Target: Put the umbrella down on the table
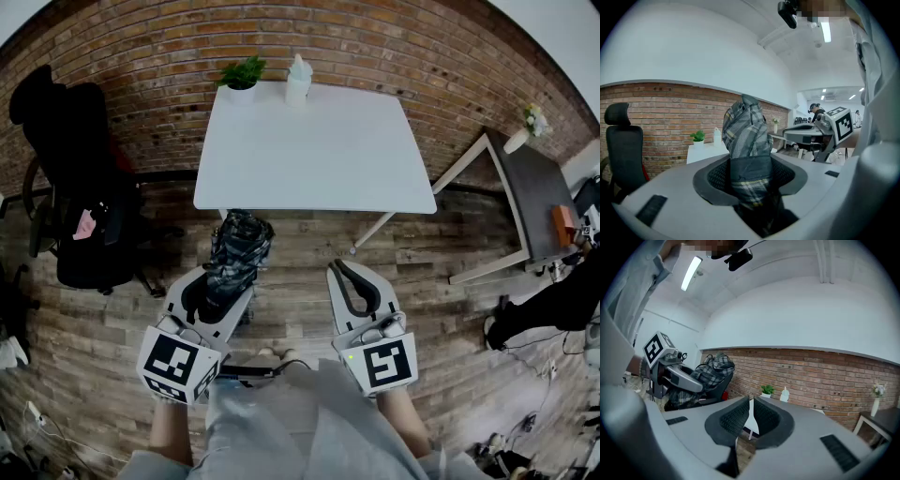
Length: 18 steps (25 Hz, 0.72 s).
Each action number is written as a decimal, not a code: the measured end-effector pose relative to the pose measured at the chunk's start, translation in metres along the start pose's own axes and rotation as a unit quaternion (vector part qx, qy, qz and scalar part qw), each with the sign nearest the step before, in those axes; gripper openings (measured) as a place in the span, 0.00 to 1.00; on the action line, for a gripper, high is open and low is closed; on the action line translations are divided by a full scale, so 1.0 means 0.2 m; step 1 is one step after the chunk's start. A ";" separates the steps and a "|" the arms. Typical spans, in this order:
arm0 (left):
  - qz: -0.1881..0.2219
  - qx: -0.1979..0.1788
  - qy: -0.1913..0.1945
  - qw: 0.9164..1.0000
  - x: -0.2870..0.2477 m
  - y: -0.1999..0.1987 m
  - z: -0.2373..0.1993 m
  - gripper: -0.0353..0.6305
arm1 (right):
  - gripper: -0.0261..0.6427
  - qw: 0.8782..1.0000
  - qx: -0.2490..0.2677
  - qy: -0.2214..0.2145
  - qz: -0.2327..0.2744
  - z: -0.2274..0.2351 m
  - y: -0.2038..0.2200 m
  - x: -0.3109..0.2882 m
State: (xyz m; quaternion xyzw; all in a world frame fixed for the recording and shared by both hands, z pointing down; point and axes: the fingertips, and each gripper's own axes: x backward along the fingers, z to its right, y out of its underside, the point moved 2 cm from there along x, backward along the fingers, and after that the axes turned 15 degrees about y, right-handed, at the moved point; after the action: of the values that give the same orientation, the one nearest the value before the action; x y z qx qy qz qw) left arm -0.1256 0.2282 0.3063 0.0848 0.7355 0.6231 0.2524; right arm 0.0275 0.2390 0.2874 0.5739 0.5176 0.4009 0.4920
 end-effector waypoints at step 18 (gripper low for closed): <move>0.004 0.005 -0.008 1.000 0.07 0.00 -0.12 0.39 | 0.12 1.000 0.007 0.001 -0.002 -0.09 -0.02 -0.06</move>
State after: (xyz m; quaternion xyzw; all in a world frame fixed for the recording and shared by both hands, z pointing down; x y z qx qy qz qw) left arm -0.1490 0.2141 0.3056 0.0938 0.7365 0.6193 0.2554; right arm 0.0070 0.2290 0.2885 0.5761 0.5222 0.3967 0.4879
